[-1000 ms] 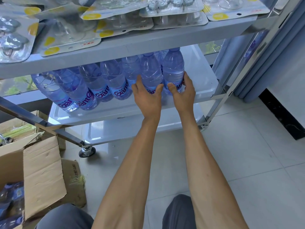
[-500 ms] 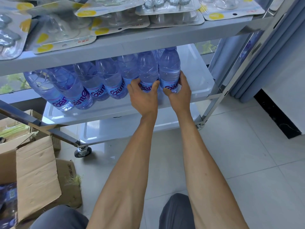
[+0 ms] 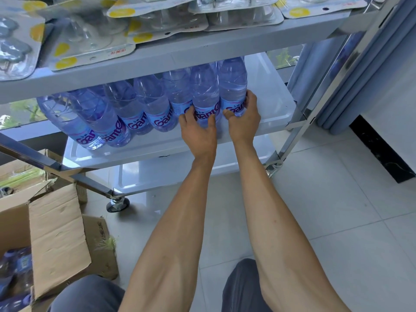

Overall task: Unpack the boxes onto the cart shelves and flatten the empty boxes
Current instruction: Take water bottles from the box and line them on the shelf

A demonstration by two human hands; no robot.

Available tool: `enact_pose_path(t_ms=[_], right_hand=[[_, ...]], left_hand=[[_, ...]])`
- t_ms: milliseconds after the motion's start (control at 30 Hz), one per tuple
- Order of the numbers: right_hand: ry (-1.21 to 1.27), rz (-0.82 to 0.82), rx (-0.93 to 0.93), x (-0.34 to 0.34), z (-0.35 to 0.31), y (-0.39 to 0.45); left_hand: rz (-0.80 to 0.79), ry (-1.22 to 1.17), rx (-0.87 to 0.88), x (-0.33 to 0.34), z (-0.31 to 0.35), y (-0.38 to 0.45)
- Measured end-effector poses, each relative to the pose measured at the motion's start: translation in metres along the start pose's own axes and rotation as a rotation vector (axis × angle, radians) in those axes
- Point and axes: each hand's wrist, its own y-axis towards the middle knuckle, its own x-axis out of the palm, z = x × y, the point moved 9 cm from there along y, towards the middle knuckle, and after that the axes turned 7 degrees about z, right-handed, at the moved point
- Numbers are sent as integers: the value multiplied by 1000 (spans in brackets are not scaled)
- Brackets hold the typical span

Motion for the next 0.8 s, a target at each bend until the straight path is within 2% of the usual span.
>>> enact_pose_path(t_ms=[167, 300, 367, 433, 533, 667, 800], right_hand=[[-68, 13, 20, -3, -9, -5], [-61, 268, 63, -22, -28, -36], [7, 250, -1, -12, -41, -58], [38, 165, -69, 7, -58, -73], [30, 42, -99, 28, -74, -85], [-13, -22, -87, 39, -79, -83], [-169, -53, -7, 52, -66, -79]], left_hand=[[-83, 151, 4, -14, 4, 4], [128, 125, 51, -80, 19, 36], [259, 76, 23, -113, 21, 54], [314, 54, -16, -133, 23, 67], [265, 147, 34, -143, 36, 77], [172, 203, 192, -129, 75, 93], [-82, 198, 227, -88, 78, 89]])
